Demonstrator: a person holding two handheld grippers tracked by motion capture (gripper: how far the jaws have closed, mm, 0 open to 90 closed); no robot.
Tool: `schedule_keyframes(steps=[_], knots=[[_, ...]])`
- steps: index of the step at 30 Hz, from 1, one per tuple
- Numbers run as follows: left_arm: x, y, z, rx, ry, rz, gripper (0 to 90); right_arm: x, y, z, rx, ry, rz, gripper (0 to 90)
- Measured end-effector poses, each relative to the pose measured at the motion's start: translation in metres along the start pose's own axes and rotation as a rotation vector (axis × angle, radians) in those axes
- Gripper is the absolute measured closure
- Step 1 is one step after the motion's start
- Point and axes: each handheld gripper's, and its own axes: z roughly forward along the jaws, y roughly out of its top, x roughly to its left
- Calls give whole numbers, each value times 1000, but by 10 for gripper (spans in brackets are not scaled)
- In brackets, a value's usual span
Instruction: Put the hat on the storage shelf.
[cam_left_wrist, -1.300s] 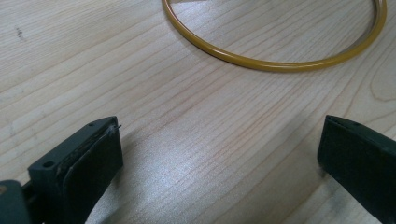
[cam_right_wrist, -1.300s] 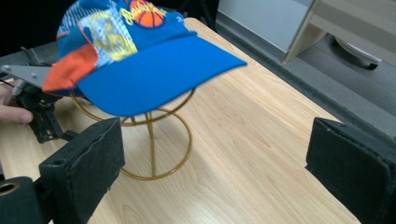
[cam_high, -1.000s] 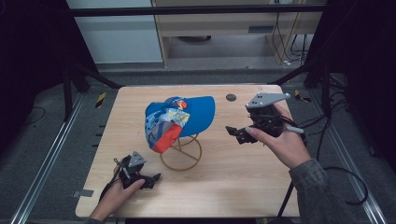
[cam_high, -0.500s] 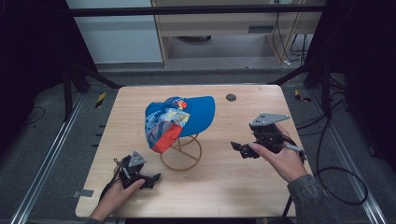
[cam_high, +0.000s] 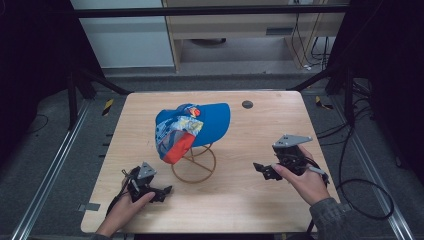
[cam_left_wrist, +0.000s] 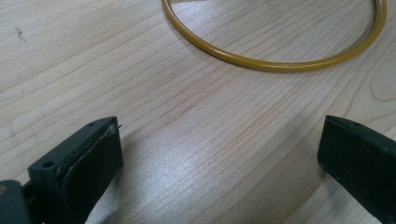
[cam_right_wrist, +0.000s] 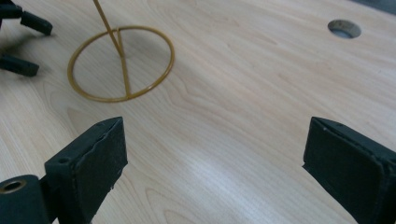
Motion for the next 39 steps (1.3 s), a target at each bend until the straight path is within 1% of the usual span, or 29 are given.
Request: schedule_keyframes(steps=[1, 7, 11, 12, 13, 16, 19, 20, 26, 30, 33, 35, 36, 39], knots=[[0, 0, 0, 0, 0, 0, 0, 0, -2, 2, 5, -4, -1, 62], [0, 0, 0, -1, 0, 0, 0, -1, -20, 13, 30, 15, 15, 61], [0, 0, 0, -2, 0, -1, 0, 2, -32, 20, 36, 31, 22, 61], [0, 0, 0, -2, 0, -1, 0, 3, -35, 23, 38, 33, 18, 62], [0, 0, 0, -2, 0, -1, 0, 4, -38, 25, 46, 41, 18, 62], [0, 0, 0, -2, 0, -1, 0, 8, -46, 32, 65, 37, 17, 63], [0, 0, 0, -2, 0, -1, 0, 10, -54, 39, 72, 40, 15, 67], [0, 0, 0, -2, 0, -1, 0, 11, -56, 41, 79, 41, 21, 67], [0, 0, 0, -1, 0, 1, 0, 15, -66, 51, 87, 48, 28, 67], [0, 0, 0, 0, 0, 2, 0, 15, -70, 57, 90, 32, 37, 68], [0, 0, 0, 1, 1, 2, 0, 14, -72, 61, 86, 14, 57, 69], [0, 0, 0, 0, 0, 2, 0, 13, -72, 63, 82, 7, 59, 72], [0, 0, 0, 0, 1, 2, 0, 12, -72, 65, 76, -9, 74, 77], [0, 0, 0, -1, 1, 2, 0, 11, -73, 68, 65, -21, 86, 85]])
